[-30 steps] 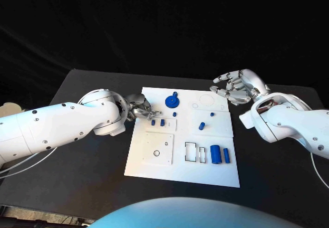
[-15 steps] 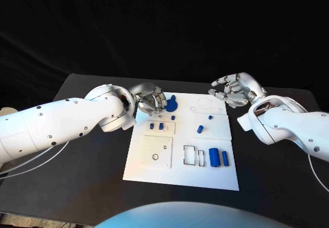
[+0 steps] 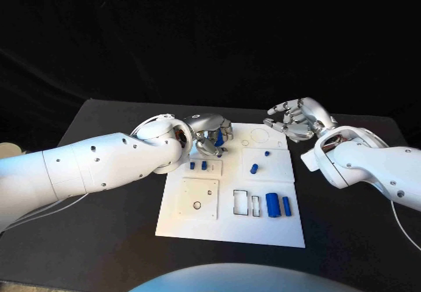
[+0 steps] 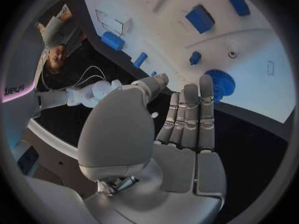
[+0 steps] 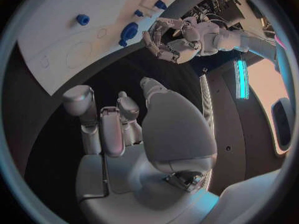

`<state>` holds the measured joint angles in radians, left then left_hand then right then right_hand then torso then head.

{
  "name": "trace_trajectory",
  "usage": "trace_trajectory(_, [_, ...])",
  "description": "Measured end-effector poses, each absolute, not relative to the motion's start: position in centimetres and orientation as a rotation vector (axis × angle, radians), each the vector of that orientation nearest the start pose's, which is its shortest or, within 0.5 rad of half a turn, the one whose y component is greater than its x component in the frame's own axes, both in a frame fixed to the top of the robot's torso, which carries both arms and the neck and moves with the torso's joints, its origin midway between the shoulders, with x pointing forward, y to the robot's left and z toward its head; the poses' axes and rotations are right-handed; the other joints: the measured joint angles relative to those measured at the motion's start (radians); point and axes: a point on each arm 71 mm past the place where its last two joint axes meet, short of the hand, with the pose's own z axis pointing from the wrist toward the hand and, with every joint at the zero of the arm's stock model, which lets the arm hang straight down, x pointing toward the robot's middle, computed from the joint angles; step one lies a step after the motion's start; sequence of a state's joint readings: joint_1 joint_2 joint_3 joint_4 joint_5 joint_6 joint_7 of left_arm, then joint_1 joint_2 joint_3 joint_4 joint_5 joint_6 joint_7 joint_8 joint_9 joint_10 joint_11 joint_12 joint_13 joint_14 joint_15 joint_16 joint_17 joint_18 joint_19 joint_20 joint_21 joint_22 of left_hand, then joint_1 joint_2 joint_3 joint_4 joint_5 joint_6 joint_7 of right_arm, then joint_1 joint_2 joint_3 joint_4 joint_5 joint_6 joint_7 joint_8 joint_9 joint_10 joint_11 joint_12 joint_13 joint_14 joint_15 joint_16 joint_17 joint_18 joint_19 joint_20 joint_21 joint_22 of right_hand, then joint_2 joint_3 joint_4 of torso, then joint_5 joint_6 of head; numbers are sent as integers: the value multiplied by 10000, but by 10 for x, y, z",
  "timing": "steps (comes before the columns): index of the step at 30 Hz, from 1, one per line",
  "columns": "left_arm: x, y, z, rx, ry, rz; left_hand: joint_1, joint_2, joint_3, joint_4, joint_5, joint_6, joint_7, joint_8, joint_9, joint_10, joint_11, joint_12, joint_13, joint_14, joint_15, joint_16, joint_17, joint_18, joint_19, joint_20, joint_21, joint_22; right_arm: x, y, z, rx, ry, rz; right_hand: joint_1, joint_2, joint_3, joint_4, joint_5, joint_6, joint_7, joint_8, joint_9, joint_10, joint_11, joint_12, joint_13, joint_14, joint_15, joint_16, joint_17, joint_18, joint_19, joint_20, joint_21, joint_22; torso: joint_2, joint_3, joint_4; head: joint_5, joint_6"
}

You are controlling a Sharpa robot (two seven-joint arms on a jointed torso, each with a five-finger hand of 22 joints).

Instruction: Assemble the parts on the task board

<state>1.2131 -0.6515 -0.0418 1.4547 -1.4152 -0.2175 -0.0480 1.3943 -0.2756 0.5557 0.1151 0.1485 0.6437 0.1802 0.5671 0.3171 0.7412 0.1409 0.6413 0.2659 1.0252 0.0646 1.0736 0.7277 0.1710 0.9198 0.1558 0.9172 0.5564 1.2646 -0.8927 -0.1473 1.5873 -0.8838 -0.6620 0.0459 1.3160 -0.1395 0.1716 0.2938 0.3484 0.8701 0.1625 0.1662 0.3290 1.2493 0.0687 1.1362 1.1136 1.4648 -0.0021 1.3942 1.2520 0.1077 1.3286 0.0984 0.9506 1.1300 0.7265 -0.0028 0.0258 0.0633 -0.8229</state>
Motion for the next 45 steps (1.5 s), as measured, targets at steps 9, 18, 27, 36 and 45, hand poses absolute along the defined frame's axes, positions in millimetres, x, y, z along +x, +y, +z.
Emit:
trace_trajectory(9, [490,109,-190,3905,17392,-7573,282,72,-705,382,0,487,56,-256,-435,-23,4,-145,-575,-56,55,1166,-370,0,59,56,375,285,477,-223,-173,3931,14787,8754,0,0,0,0,39,0,0,0,0,0,0,0,1,0,0,0,0,0,0,0,0,0,40,-5,-24,7,23])
trace_trajectory(18, [491,105,-197,4446,17956,-7100,520,110,-739,425,0,848,127,-506,-693,316,19,-282,-873,-72,71,1615,-682,-1,24,89,609,456,477,-222,-173,3793,14766,8760,0,0,0,0,39,0,0,0,0,1,1,0,1,0,0,0,1,0,0,0,0,1,43,-15,-19,11,-10])
trace_trajectory(27, [494,107,-202,4608,18338,-6639,693,125,-398,449,0,1125,162,-721,-871,566,21,-409,-1088,-65,65,2018,-746,-2,24,89,865,646,476,-221,-173,3741,14755,8754,0,0,0,0,39,0,0,0,0,1,1,0,1,0,0,0,9,0,0,0,0,1,41,-10,-28,18,-19])
trace_trajectory(36, [497,106,-202,4620,18449,-6476,786,131,56,356,0,1288,179,-837,-996,799,-34,-548,-1232,238,23,2364,-616,71,24,89,1161,839,476,-221,-173,3726,14752,8756,0,0,0,0,39,0,0,0,0,1,1,0,2,0,0,0,9,0,0,0,0,7,42,3,-35,14,-18])
trace_trajectory(45, [499,106,-202,4576,18471,-6425,826,170,473,203,1,1599,84,-891,-1061,1266,-106,-576,-1326,726,-42,2784,-241,71,47,65,1498,1049,476,-221,-173,3723,14751,8752,0,0,0,0,39,0,0,0,0,1,1,0,2,0,0,0,8,0,0,0,0,11,42,7,-35,2,-38])
